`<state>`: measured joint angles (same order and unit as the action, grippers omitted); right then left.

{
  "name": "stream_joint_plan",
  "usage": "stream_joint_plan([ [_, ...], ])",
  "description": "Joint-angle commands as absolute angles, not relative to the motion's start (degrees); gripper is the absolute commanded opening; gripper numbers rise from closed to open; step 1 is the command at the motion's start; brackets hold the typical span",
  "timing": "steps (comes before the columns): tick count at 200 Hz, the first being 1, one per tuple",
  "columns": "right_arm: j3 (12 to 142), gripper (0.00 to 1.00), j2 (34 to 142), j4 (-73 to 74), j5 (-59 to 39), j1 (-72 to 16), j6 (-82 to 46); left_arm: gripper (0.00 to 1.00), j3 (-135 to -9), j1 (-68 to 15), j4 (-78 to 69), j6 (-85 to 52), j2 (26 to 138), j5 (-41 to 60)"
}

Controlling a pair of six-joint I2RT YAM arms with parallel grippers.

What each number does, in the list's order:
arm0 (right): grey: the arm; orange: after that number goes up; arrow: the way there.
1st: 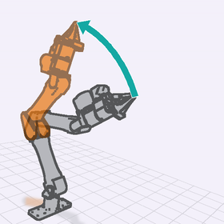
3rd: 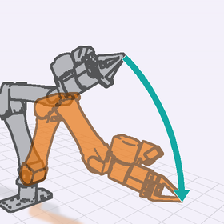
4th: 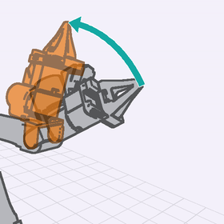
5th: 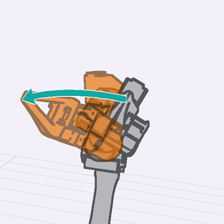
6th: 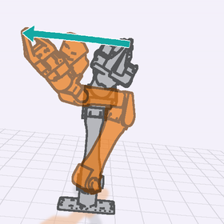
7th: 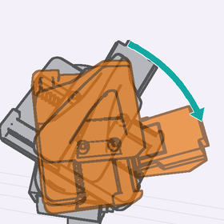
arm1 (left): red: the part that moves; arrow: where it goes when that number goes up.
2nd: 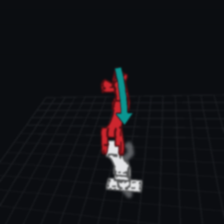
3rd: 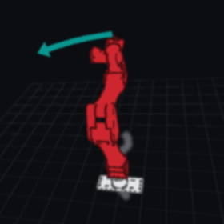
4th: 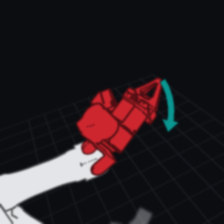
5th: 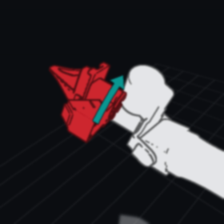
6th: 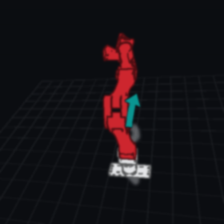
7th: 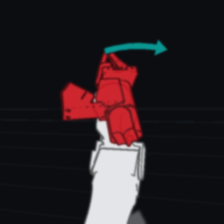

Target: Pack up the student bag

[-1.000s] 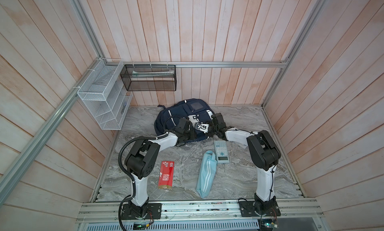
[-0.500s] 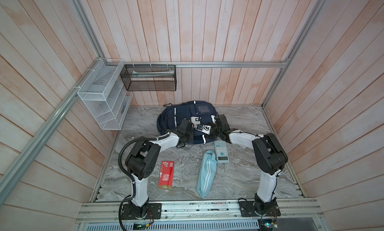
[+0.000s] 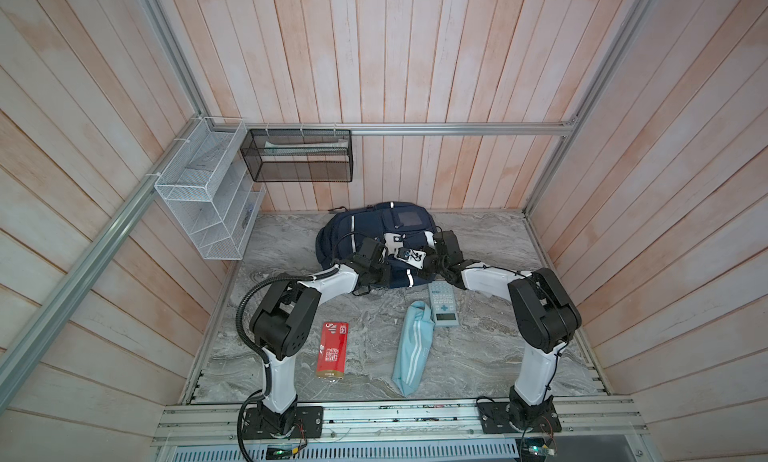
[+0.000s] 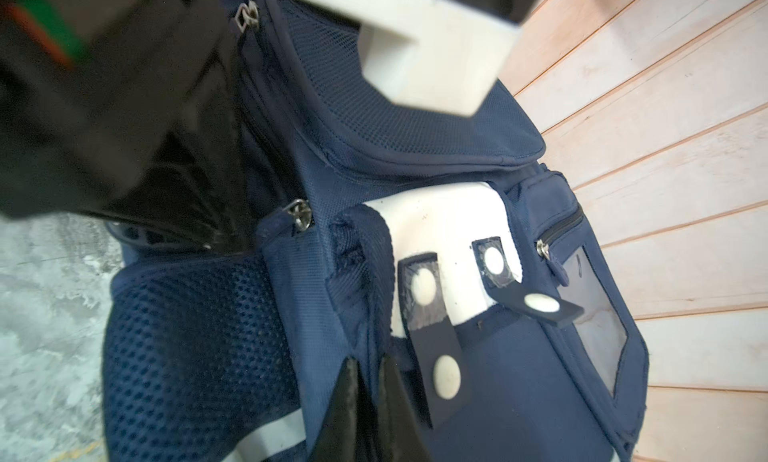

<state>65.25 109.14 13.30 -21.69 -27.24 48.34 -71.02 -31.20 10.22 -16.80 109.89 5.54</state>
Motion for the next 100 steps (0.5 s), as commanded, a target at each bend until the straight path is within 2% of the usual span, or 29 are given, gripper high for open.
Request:
stream_joint_plan([
  [1, 64.0, 0.00, 107.6, 11.9, -20.4, -27.4, 46.8, 0.00, -68.9, -29.3, 6.6, -17.8, 105.4, 3.6],
  [26, 64.1, 0.00, 107.6, 11.8, -20.9, -27.3, 46.8, 0.00, -65.1, -26.3, 3.6, -18.0, 103.2, 9.7],
  [40, 64.1, 0.00, 107.5, 11.6, -21.1, -27.3, 46.8, 0.28, -63.8, -24.7, 0.5, -17.3, 102.9, 17.2],
  [45, 64.0, 0.00, 107.5, 11.7, -21.0, -27.3, 46.8, 0.34, -63.7, -24.3, -0.2, -17.0, 103.0, 20.4],
  [76, 63.6, 0.00, 107.6, 11.6, -20.9, -27.2, 46.9, 0.34, -64.2, -23.8, -1.5, -15.3, 104.3, 21.7],
  [100, 62.8, 0.00, 107.4, 12.0, -20.7, -27.2, 46.8, 0.39, -65.1, -24.1, -1.8, -15.2, 106.1, 21.0],
])
